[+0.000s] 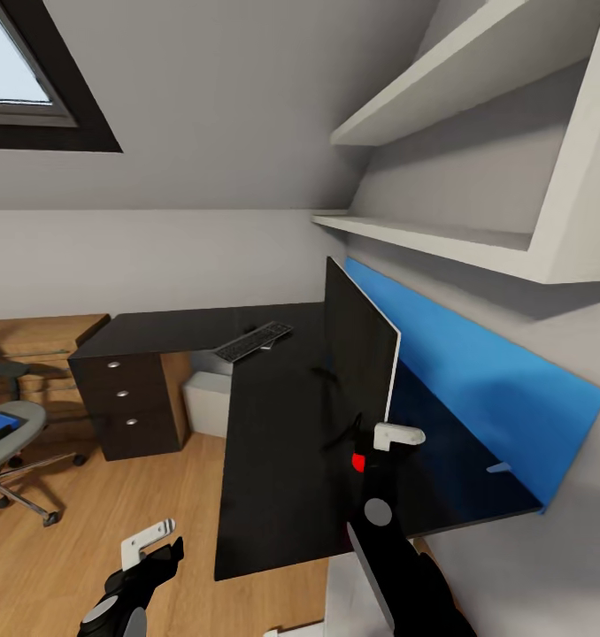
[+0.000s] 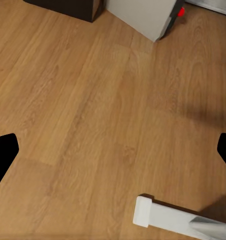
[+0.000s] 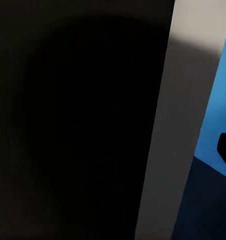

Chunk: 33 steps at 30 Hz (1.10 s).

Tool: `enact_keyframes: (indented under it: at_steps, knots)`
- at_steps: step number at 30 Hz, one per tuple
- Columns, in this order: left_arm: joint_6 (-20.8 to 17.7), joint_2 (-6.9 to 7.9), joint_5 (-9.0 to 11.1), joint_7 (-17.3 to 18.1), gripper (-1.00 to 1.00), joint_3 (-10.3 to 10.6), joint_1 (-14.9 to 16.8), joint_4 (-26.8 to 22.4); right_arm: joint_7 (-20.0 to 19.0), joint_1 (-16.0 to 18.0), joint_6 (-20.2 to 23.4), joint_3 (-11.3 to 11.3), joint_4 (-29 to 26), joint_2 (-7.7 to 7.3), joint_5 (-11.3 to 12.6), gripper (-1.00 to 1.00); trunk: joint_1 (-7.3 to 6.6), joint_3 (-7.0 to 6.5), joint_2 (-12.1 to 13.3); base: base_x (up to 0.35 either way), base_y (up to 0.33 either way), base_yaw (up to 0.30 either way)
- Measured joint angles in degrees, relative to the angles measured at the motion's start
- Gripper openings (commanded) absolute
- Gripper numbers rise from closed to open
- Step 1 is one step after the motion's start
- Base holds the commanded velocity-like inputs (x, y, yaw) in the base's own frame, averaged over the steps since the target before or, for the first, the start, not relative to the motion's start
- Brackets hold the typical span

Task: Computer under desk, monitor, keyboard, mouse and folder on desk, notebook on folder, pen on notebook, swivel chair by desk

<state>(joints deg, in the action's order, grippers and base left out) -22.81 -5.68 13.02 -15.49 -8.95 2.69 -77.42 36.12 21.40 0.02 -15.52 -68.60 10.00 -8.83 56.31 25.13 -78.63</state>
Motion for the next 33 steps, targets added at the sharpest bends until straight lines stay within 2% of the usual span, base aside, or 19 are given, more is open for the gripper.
enact_keyframes:
  at_steps: [18,33]
  knots:
    - [0.00,0.00,0.00,0.00,1.00,-0.07,0.00,-0.01,-0.21,0.00,-0.41,-0.21,-0.44,0.00,-0.14,1.00,0.00,0.00,0.00,0.000,-0.004,0.000]
    - [0.00,0.00,-0.04,-0.01,1.00,-0.07,0.00,0.00,-0.27,0.00,-0.42,-0.27,-0.37,0.00,-0.24,1.00,0.00,0.00,0.00,0.000,-0.122,0.000]
